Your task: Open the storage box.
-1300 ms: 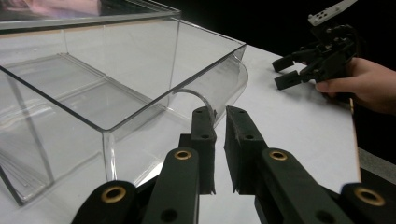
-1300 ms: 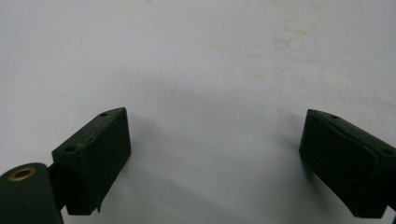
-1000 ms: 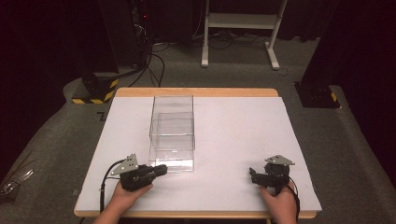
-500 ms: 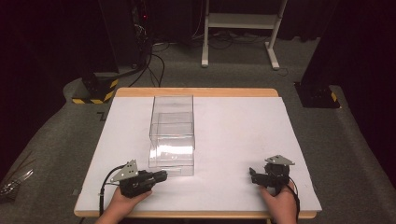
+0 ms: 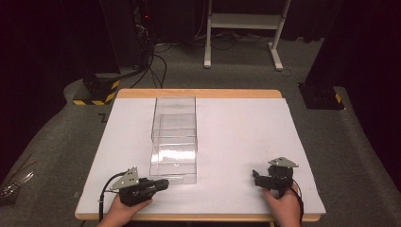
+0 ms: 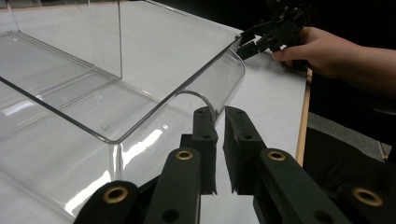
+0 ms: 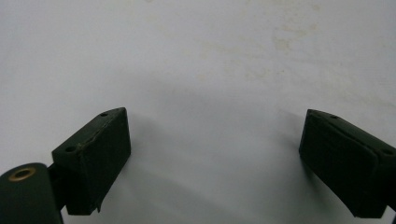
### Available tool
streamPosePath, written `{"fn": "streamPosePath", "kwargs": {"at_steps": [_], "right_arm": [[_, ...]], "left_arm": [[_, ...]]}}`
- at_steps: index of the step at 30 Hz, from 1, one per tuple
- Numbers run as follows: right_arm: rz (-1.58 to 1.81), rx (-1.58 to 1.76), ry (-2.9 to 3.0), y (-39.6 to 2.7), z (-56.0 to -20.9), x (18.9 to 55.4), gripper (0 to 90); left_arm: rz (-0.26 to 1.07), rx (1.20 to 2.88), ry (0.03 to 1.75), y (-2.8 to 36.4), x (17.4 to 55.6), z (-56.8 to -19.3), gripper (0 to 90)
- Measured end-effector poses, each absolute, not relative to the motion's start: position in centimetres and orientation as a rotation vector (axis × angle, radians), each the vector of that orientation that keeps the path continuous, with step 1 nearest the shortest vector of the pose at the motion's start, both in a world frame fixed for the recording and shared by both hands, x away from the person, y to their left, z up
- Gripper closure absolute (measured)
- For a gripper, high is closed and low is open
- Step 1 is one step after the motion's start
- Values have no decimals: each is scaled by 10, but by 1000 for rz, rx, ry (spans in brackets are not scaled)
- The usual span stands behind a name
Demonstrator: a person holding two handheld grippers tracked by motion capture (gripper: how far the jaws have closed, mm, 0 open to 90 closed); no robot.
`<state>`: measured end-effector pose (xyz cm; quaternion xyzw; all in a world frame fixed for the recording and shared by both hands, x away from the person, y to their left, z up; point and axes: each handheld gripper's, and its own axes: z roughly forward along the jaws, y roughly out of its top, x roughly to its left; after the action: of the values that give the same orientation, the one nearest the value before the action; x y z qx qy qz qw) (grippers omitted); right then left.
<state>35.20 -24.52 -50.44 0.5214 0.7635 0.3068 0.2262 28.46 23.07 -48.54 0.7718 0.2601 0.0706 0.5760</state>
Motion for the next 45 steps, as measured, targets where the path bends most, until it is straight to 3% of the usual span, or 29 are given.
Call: {"fn": "streamPosePath", "kwargs": {"at_steps": [6,12,22,45], "right_arm": [[846,1437,2105,-245,-504,352,90],[847,1438,2105,-245,-504,352,90],[848,1439,2105,-245,-504,352,90],[847,1438,2105,-245,-504,352,90]], "left_arm": [[184,1805,613,231,281,-486,822],[210,1780,634,239,275,-478,721],[270,1665,608,259,268,-460,709],[579,1571,942,327,282,-475,574]]}}
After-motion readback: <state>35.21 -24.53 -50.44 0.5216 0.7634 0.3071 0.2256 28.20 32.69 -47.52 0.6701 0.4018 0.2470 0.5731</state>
